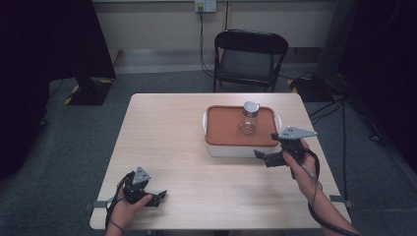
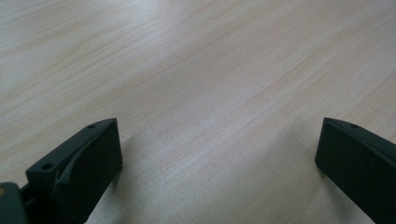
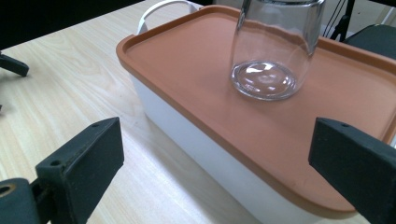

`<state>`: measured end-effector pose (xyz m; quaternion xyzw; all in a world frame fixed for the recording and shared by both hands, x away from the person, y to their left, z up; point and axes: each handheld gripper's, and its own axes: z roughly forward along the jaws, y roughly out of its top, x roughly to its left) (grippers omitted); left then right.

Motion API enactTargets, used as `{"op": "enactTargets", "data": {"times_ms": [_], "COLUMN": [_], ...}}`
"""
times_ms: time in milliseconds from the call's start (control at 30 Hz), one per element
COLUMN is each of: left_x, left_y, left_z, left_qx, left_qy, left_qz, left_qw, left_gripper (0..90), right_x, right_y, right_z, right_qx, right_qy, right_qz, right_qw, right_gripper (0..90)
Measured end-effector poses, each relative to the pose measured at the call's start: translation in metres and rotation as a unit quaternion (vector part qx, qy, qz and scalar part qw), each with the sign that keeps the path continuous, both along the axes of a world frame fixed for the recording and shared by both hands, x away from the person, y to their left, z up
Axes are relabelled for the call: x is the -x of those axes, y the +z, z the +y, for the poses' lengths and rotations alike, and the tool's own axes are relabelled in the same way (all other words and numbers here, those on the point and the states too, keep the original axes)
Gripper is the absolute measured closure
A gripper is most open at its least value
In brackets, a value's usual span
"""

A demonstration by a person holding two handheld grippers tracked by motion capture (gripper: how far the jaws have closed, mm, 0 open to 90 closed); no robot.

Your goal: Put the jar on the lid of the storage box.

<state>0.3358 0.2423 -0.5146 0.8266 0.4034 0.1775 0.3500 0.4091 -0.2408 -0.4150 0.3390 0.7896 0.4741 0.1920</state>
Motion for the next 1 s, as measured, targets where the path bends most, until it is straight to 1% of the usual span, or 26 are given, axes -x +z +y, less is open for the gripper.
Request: {"op": "enactTargets", "data": {"times_ms": [133,367,600,1000], "left_x": [0.0,0.0,0.0,0.0], "left_y": [0.0,0.0,0.0,0.0], "left_z": [0.0,0.0,0.0,0.0], "left_qx": [0.0,0.0,0.0,0.0], "left_qy": [0.0,0.0,0.0,0.0], "left_qz": [0.0,0.0,0.0,0.0], "left_qw": [1.0,1.0,1.0,1.0], "left_gripper": [0.3,0.2,0.3,0.2], "right_x": [0.003,0.006,0.008,0.013], "right_y": [-0.003,-0.006,-0.011,-0.013], "right_z": [-0.003,-0.007,-0.011,-0.016], "right_qx": [-0.004,-0.006,-0.006,-0.001], "right_qy": [-0.001,-0.001,-0.002,-0.002], "right_qz": [-0.002,0.002,0.005,0.004], "right_qw": [1.0,1.0,1.0,1.0], "right_gripper": [2.2,2.2,2.2,2.2]}}
